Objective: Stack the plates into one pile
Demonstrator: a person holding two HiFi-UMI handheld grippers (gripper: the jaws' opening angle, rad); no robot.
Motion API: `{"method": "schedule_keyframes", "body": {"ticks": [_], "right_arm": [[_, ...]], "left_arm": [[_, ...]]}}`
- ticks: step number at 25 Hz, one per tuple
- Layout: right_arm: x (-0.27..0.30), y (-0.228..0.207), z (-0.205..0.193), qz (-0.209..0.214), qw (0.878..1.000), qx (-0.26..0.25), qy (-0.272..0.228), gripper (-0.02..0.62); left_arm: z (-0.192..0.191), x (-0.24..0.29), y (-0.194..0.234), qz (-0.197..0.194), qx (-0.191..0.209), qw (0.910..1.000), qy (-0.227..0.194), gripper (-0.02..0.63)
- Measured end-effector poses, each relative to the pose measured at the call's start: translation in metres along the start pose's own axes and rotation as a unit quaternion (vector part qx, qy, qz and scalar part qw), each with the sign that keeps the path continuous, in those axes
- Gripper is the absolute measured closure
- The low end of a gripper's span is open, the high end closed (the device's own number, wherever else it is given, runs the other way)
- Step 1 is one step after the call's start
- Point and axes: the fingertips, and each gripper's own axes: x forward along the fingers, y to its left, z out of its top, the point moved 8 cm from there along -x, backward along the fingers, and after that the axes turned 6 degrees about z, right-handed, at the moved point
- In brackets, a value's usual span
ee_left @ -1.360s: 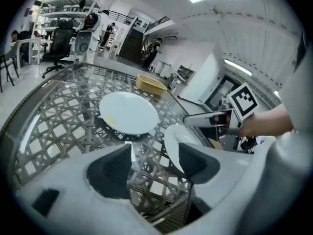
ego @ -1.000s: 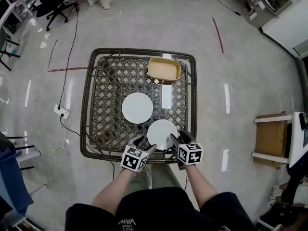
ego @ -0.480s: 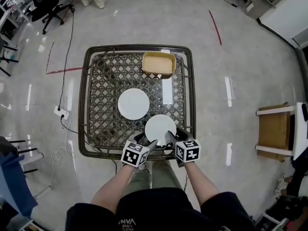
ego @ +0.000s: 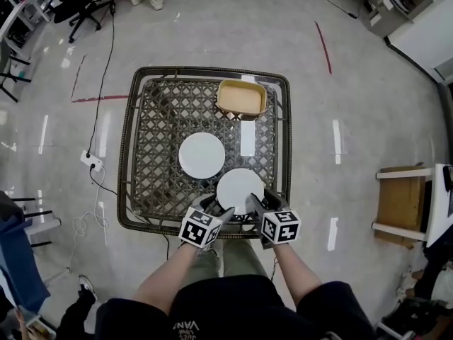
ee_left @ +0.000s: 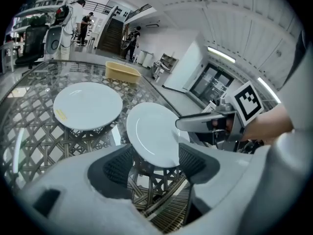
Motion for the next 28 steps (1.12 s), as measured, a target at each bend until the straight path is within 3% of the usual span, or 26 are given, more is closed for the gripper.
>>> {"method": "schedule_keyframes", "body": {"ticks": [9, 19, 28], "right_arm": [[0.031, 0.026, 0.052, 0.049, 0.998, -0.039, -0.001, 0.42], [0.108, 0.055, 0.089, 0.117, 0.987, -0.103, 0.045, 0.419], [0.145, 0.053, 0.108, 0.129, 0.98, -0.137, 0.07, 0.419]], "left_arm": [[0.022, -0.028, 0.033, 0.048, -0.04, 0.9974, -0.036, 0.308], [0.029, -0.044, 0.093, 0.128, -0.102, 0.9848, -0.057, 0.308], [0.041, -0.032, 0.122, 0.159, -0.124, 0.9783, -0.05, 0.308]]}}
